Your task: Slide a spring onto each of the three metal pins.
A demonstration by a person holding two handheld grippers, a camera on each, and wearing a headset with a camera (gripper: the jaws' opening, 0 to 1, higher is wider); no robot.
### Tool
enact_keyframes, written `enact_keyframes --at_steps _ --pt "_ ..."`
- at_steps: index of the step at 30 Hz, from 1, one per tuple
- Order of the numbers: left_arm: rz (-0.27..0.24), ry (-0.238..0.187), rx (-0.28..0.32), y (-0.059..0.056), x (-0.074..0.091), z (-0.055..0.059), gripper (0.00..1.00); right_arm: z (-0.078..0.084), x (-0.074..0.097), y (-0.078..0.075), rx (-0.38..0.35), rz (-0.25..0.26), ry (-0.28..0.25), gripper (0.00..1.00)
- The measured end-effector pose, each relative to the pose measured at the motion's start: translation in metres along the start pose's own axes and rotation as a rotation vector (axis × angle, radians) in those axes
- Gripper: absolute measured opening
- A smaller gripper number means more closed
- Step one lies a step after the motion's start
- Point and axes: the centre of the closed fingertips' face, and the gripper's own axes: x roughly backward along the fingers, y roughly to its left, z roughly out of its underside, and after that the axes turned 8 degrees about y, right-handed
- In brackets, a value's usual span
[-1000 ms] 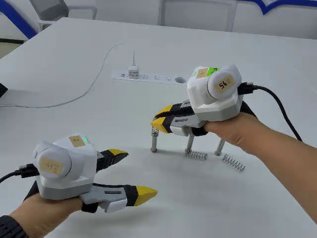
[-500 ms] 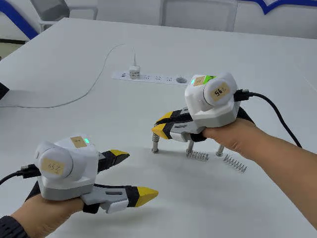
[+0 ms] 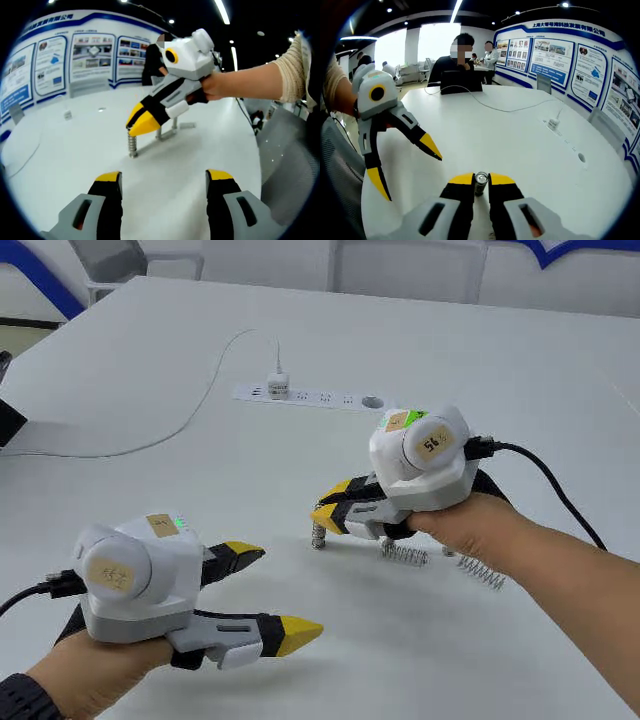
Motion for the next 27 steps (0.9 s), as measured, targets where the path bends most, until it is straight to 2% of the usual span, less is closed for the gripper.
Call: enact_keyframes --at_steps 18,27 --pt "-0.003 0.0 0.005 0.0012 -0.0003 0.0007 0.68 0.0077 -0.0082 0.0017 -0.009 -0.001 0.025 0.12" --pt "-0.004 -0.001 0.005 0.0018 0.0001 0.0 0.68 0.0082 -0.0064 0.0025 -0.007 0.001 0.025 0.16"
